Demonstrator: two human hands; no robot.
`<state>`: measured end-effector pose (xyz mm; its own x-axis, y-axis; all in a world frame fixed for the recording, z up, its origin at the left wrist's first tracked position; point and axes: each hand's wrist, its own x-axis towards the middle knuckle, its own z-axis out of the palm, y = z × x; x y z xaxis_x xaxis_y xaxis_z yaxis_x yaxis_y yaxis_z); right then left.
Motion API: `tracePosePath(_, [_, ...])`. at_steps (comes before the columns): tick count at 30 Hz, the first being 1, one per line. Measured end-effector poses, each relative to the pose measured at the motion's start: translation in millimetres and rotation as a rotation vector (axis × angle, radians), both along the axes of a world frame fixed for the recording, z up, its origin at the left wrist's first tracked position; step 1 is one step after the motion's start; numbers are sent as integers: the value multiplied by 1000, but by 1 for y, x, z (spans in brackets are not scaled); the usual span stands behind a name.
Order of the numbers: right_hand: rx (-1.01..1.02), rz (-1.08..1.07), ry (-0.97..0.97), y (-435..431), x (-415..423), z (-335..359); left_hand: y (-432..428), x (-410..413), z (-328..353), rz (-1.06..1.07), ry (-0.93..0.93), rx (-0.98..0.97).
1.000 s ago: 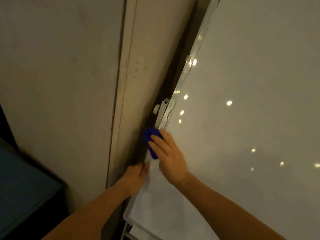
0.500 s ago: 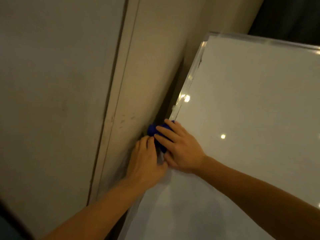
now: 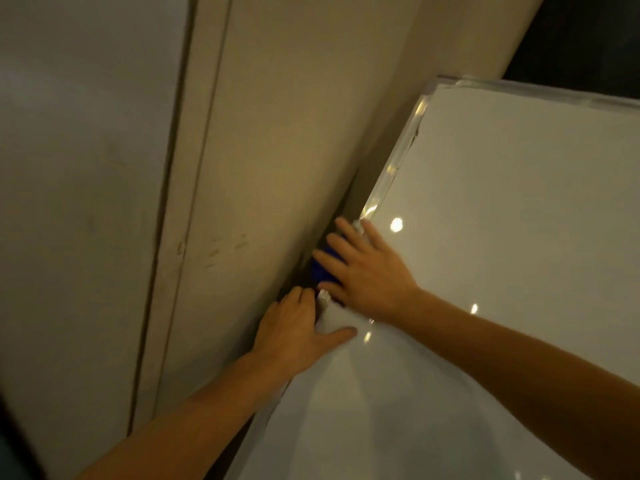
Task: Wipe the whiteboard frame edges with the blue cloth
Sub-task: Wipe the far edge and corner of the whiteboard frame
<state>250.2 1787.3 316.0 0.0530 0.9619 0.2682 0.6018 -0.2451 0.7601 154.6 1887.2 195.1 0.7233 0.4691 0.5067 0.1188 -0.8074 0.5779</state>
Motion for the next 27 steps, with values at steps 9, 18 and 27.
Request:
tracePosePath(9, [-43,32,68,5,-7,-20,6,9,1,19,12,69])
tracePosePath(18, [-54,43,95,5,-7,-23,5,8,7,22,17,29])
tracePosePath(27, [210,285,221,6,8,36,17,8,26,-72,254,25])
